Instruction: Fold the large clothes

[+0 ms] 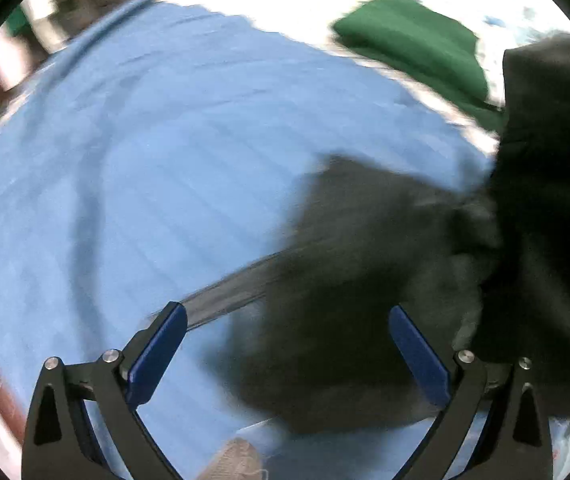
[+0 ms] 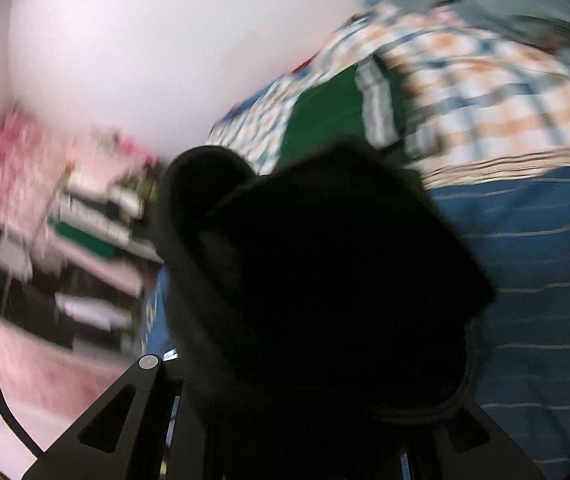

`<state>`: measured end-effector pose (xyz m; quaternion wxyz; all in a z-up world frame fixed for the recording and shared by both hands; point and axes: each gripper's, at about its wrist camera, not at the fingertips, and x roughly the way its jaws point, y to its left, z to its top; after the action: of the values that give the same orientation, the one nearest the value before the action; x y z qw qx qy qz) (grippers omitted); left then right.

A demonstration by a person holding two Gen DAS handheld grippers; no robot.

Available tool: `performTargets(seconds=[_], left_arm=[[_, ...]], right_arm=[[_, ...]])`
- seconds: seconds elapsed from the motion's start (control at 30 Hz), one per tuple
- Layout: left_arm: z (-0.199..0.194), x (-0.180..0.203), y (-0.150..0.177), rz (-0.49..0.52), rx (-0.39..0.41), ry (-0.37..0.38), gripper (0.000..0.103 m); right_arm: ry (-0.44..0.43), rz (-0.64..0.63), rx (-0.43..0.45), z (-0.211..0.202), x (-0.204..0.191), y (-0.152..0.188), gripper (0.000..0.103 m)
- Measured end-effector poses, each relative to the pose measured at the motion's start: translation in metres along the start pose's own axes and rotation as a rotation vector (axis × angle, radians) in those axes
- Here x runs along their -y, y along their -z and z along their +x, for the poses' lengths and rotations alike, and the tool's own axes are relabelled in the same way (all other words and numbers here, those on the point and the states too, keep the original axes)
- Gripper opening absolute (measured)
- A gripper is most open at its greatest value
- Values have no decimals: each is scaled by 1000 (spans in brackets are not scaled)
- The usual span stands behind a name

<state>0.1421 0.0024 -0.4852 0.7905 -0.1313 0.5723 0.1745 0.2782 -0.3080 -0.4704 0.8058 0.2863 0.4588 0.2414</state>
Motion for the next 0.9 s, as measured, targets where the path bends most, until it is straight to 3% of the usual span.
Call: performTargets(seconds=[0.2, 0.37, 0.4, 0.47, 0.53, 0.63, 0.73, 0.8, 0.83, 0.9], left_arm=[[-2, -96, 52, -241, -66, -142, 103], [-8, -130, 85, -351, -100, -154, 103], [-14, -133, 89, -359, -93, -161, 103], [-26, -136, 93, -370, -76, -162, 103], [-43, -139, 96, -385, -51, -155, 103], [-59, -135, 84, -396, 2, -167, 103], [-65, -117, 66, -366, 63, -171, 103], [-47, -101, 48, -325, 68, -174, 103], [-38, -92, 40, -306, 56, -163, 103], [-8, -77, 18, -248, 25, -152, 103]], right_arm=[[42, -229, -267, 135, -82, 72, 19], [152, -315, -585, 232, -84, 140, 31], [137, -329, -609, 233, -85, 142, 35], [81, -354, -648, 217, -92, 136, 64], [-8, -329, -698, 194, -94, 123, 70], [-62, -303, -694, 148, -90, 95, 71], [0, -230, -629, 113, -69, 61, 70], [76, -240, -599, 118, -53, 41, 60], [112, -246, -590, 127, -45, 33, 48], [147, -231, -623, 156, -30, 23, 42]])
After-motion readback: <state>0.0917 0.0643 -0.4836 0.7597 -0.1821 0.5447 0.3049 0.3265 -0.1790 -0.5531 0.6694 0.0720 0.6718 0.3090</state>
